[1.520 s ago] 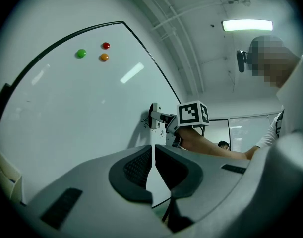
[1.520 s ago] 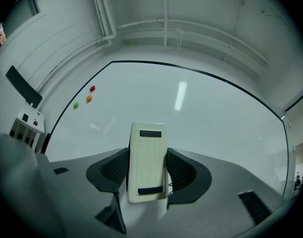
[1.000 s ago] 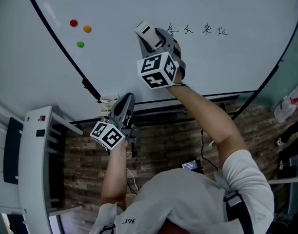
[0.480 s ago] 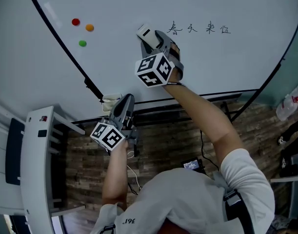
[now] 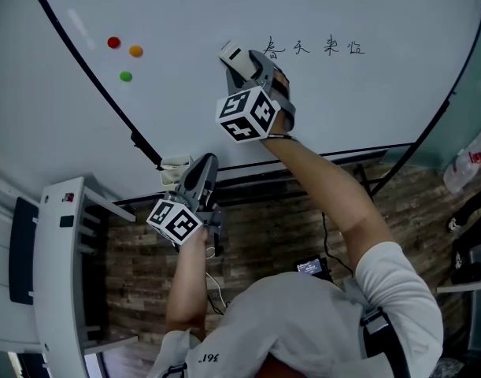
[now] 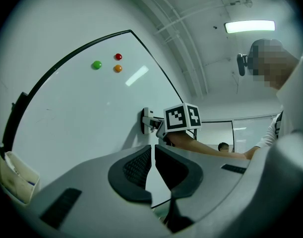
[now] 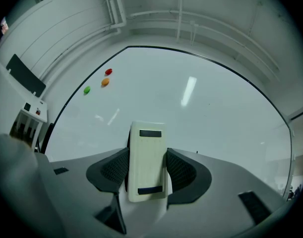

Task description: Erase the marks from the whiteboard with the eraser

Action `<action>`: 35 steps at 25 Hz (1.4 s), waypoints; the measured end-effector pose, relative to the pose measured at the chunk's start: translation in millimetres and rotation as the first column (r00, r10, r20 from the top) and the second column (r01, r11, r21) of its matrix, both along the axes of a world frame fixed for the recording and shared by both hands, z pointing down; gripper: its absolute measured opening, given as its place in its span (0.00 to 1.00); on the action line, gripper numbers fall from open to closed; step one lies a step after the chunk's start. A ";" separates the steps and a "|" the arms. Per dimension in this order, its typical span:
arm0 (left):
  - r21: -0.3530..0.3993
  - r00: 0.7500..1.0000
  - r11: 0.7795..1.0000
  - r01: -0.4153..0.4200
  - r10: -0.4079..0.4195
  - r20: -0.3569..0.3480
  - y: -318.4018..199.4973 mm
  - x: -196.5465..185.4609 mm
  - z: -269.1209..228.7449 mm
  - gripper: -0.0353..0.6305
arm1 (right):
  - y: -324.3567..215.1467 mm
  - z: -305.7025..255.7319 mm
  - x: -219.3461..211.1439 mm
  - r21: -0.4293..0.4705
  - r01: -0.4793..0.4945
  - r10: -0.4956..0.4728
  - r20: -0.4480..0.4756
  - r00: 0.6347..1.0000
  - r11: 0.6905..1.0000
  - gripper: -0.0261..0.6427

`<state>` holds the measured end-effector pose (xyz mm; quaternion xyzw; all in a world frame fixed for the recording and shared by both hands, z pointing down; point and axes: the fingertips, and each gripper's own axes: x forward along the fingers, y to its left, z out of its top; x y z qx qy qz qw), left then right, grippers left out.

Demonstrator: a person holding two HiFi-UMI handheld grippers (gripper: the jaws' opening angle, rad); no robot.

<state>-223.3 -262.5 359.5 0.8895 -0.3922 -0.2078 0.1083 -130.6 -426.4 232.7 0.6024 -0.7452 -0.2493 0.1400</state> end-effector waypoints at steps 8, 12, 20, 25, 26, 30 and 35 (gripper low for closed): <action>-0.013 1.000 1.000 -0.013 0.013 0.002 -3.7 19.1 -0.5 0.07 | -1.8 -4.1 23.2 0.002 -0.010 0.010 0.027 1.000 1.000 0.42; -0.007 1.000 1.000 -0.028 0.028 0.005 -6.5 30.4 -0.4 0.07 | -2.6 -6.2 41.3 0.005 -0.028 0.028 0.038 0.999 1.000 0.42; -0.008 0.998 0.998 -0.055 0.055 0.009 -8.7 56.2 -4.2 0.07 | -3.9 -9.6 75.7 0.007 -0.059 0.058 0.046 0.997 0.998 0.42; -0.007 0.998 0.998 -0.066 0.066 0.013 -10.1 68.6 -4.3 0.07 | -5.8 -10.6 100.3 0.011 -0.083 0.082 0.055 0.995 0.996 0.42; -0.007 0.998 0.998 -0.068 0.068 0.014 -10.1 71.2 -4.8 0.07 | -6.0 -11.1 104.7 0.011 -0.087 0.086 0.056 0.995 0.996 0.42; -0.007 0.997 0.997 -0.077 0.077 0.019 -9.9 82.7 -6.3 0.07 | -5.8 -12.8 122.1 0.013 -0.102 0.101 0.061 0.993 0.995 0.42; -0.005 0.995 0.995 -0.095 0.095 0.028 -12.3 98.4 -5.4 0.07 | -6.2 -12.5 144.6 0.018 -0.121 0.120 0.066 0.991 0.992 0.42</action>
